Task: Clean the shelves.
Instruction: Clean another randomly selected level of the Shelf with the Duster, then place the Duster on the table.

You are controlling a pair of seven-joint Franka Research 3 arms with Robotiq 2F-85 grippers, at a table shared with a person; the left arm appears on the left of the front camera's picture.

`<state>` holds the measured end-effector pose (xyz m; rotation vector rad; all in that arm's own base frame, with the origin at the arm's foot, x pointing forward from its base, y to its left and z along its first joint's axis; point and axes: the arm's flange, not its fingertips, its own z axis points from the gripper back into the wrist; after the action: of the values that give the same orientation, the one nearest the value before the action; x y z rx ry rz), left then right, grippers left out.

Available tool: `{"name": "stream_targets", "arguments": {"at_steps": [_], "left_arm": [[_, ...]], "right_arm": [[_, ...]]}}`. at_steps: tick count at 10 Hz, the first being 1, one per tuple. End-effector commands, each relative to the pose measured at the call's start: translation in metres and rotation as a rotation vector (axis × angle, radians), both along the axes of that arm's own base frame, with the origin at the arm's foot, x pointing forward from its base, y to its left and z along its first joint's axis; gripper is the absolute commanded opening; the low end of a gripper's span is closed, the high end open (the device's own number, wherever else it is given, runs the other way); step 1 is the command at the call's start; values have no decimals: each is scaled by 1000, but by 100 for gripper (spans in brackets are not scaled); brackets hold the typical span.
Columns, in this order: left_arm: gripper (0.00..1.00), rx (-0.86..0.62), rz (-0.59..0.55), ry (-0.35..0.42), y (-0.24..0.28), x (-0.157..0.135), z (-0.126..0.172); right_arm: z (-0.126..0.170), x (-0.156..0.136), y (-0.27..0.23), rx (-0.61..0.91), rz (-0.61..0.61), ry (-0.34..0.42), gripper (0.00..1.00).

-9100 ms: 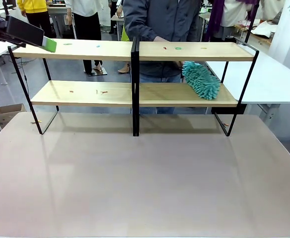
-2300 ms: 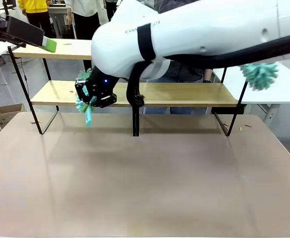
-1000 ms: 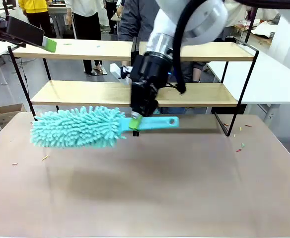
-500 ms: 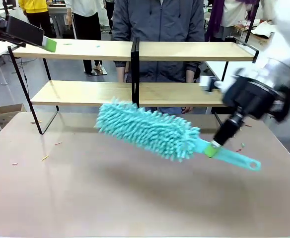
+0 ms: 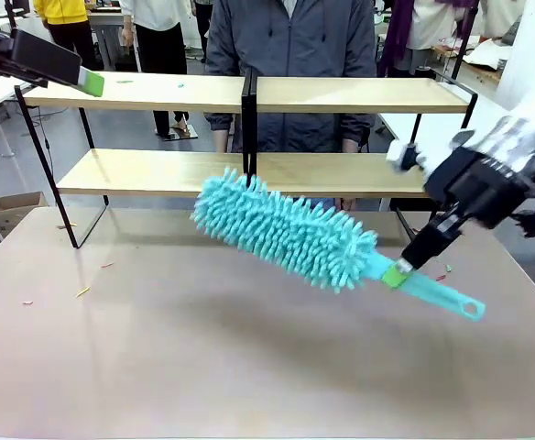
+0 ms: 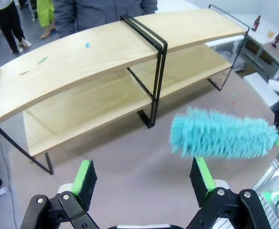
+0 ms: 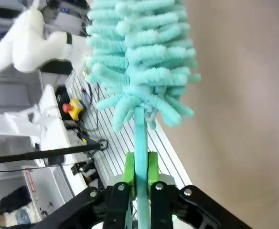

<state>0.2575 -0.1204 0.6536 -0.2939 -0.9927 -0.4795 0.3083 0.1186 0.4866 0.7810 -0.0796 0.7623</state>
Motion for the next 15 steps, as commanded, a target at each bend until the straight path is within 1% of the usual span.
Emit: {"name": "stream_targets", "arguments": {"at_steps": [1,2,3,4,5,6,7,8,15], "left_arm": [[100,-3,0,-2,1,-1,0],[100,-3,0,-2,1,-1,0],[100,-3,0,-2,1,-1,0],[100,-3,0,-2,1,-1,0],[100,-3,0,-2,1,-1,0],[100,-3,0,-2,1,-1,0],[100,-3,0,-2,1,-1,0],[100,-3,0,-2,1,-1,0],[100,-3,0,-2,1,-1,0]], "right_arm": [[50,-17,-102,229,-81,-140,12],[73,-30,-165,361,-129,-214,12],[88,-47,-221,517,-197,-315,12],[93,-59,-262,619,-315,-415,12],[86,-65,-305,723,-473,-456,12],[72,-68,-327,851,-508,-466,12],[57,-64,-330,894,-559,-454,12],[91,-99,-333,696,-526,-405,12],[91,-99,-333,696,-526,-405,12]]}}
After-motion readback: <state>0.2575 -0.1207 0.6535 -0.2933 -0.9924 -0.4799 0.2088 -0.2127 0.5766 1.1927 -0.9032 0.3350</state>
